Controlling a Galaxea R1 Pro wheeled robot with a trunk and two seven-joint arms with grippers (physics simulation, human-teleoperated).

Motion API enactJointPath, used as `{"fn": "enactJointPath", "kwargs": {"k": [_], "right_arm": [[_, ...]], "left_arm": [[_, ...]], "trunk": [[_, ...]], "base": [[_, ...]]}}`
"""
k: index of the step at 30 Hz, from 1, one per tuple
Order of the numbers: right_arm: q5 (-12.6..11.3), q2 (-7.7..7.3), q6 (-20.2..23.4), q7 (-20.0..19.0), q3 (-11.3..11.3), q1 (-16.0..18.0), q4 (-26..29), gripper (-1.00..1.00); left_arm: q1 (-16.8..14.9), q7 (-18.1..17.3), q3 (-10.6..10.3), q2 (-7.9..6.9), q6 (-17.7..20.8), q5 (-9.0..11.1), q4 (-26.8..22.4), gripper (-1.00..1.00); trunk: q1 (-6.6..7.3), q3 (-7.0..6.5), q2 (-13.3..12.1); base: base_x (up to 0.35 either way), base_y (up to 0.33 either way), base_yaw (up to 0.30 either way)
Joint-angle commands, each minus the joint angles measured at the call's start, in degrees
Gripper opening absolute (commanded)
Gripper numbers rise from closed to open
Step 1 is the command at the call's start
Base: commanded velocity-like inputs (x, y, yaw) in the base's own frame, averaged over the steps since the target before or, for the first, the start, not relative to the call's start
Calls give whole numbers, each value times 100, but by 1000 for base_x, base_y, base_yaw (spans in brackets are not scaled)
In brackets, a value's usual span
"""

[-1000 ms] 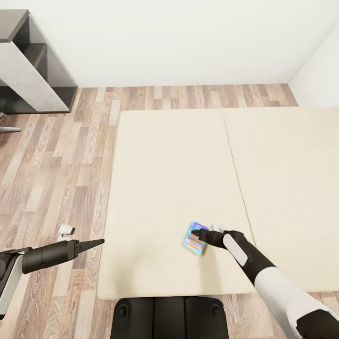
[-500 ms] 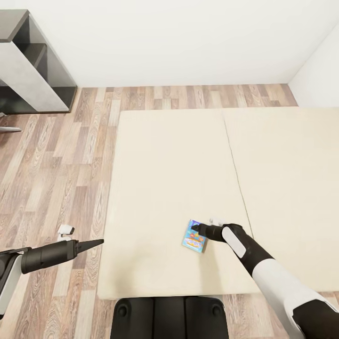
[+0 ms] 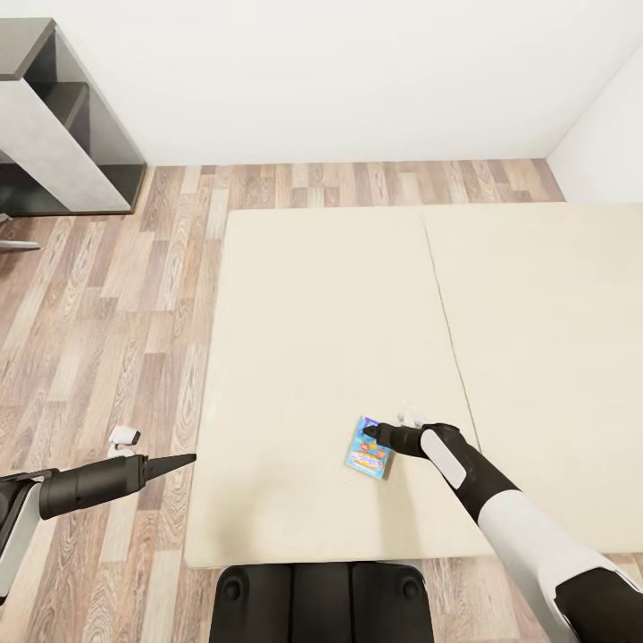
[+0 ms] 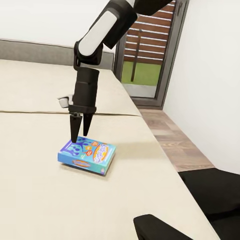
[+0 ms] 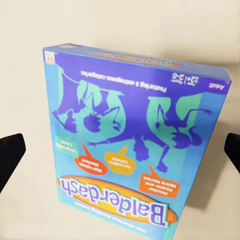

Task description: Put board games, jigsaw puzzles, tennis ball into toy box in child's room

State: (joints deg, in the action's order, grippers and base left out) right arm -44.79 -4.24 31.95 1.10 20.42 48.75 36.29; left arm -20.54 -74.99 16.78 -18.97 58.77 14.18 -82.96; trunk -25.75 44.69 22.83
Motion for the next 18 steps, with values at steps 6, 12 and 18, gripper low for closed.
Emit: {"fn": "enactJointPath", "kwargs": {"k": [6,12,18], "right_arm": [[-13,-7,13,16,26,3,9,100],[-13,-9,28,19,25,5,32,100],[-19,-14,37,14,25,10,49,100]], "left_arm": [[3,-7,1,-2,47,14,-1,100],[5,-7,1,-2,47,21,-1,100],[6,-7,1,-3,47,23,-1,100]], "trunk": [[-3,6,9],[-3,6,9],[-3,6,9]], "base": [[0,0,0],[0,0,0],[0,0,0]]}}
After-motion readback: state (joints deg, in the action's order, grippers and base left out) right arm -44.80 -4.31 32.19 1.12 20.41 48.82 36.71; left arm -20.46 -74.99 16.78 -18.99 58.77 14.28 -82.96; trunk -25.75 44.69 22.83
